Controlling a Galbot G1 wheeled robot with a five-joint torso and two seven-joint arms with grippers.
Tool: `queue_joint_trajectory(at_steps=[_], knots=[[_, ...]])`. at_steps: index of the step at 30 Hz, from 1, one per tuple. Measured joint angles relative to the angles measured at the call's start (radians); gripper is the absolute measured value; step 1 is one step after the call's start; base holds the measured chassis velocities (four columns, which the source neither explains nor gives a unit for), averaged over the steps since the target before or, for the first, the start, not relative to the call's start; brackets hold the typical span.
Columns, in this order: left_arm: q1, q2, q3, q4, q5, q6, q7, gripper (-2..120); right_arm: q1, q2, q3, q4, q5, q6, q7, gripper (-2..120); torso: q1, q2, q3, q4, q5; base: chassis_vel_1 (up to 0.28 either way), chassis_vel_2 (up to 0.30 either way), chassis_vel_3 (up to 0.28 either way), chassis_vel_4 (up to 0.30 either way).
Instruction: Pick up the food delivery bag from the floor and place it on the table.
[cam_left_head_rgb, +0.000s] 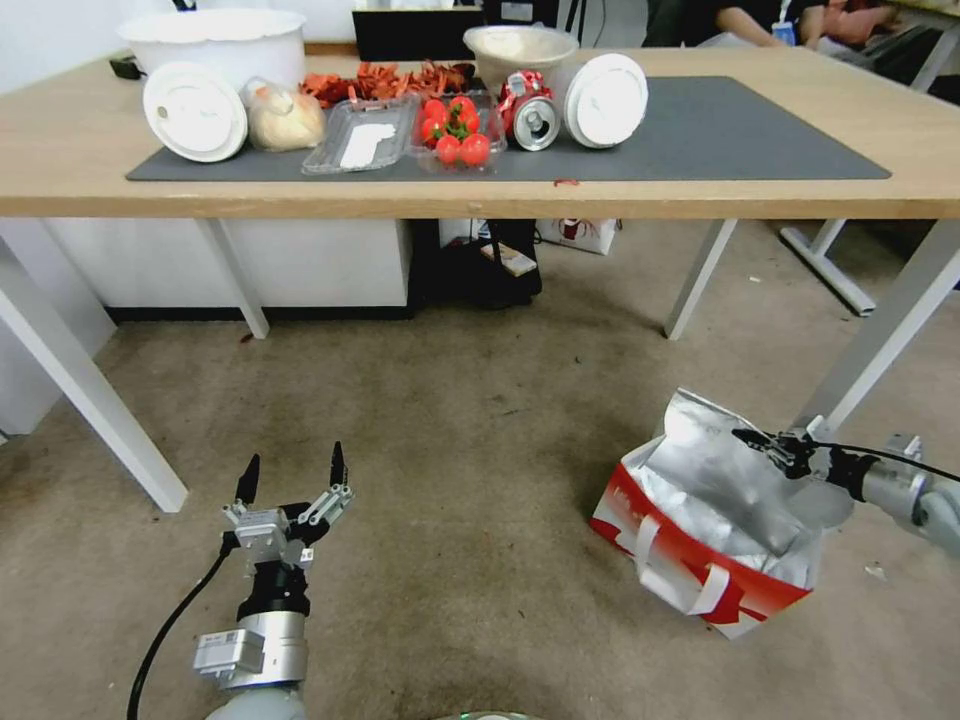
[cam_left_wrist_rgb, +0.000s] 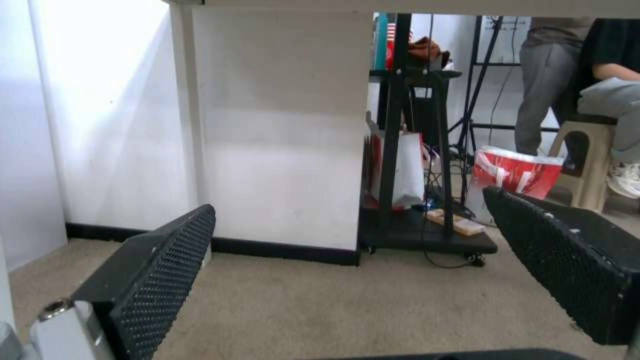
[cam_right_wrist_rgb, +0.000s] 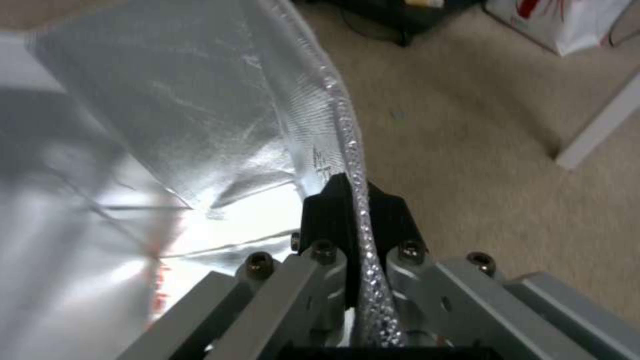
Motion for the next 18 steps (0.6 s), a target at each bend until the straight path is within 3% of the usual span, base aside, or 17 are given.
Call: queue_joint_trajectory(at_steps=[18], knots=[[0.01,-0.006,0.003,-0.027,0.0,0.009,-0.019,100,-0.271,-0.16,0.189,0.34,0.199,-0.159,-0.124,0,0.0,0.0,0.0,0.0,-0.0001,0.0,0.0,0.0,0.0]])
